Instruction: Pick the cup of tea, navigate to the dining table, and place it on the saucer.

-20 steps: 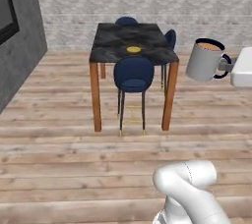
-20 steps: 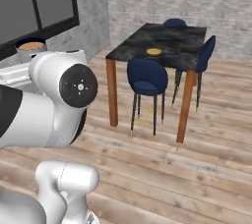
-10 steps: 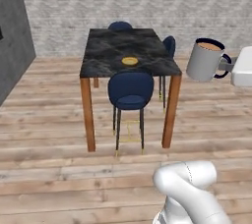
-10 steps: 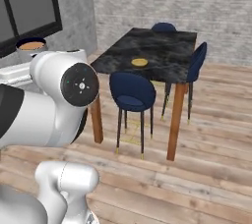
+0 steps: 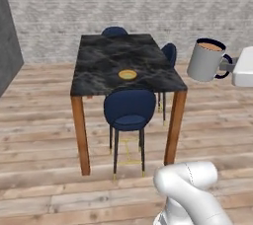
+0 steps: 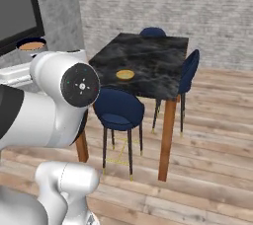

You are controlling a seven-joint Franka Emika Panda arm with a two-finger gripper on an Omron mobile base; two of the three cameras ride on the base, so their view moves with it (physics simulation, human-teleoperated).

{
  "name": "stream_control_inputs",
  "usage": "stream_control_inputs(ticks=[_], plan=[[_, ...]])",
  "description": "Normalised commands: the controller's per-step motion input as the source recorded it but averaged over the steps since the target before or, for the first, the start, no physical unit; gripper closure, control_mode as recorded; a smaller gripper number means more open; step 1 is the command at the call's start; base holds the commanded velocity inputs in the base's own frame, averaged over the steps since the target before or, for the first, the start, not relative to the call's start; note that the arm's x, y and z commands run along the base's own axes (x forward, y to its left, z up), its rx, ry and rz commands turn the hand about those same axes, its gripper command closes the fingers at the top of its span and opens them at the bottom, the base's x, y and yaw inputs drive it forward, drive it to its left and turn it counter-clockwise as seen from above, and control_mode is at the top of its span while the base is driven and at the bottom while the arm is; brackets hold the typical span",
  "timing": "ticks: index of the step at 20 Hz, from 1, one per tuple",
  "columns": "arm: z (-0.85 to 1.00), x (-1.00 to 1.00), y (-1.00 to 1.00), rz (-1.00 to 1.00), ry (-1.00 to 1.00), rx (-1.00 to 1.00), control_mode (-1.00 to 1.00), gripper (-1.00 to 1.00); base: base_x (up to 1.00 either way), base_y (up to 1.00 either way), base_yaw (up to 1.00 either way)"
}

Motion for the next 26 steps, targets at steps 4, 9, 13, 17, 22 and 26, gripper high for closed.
stream_control_inputs(ticks=[4, 9, 13, 17, 22, 26], plan=[[0.00, 0.00, 0.00, 0.00, 0.00, 0.00, 1.00, 1.00, 0.79, 0.02, -0.09], [0.00, 0.00, 0.00, 0.00, 0.00, 0.00, 1.00, 1.00, 0.70, 0.08, -0.07], [0.00, 0.00, 0.00, 0.00, 0.00, 0.00, 1.00, 1.00, 0.61, 0.17, -0.06], [0.00, 0.00, 0.00, 0.00, 0.00, 0.00, 1.00, 1.00, 0.57, 0.16, -0.05], [0.00, 0.00, 0.00, 0.00, 0.00, 0.00, 1.00, 1.00, 0.59, 0.26, -0.04], [0.00, 0.00, 0.00, 0.00, 0.00, 0.00, 1.00, 1.00, 0.56, 0.24, -0.03]])
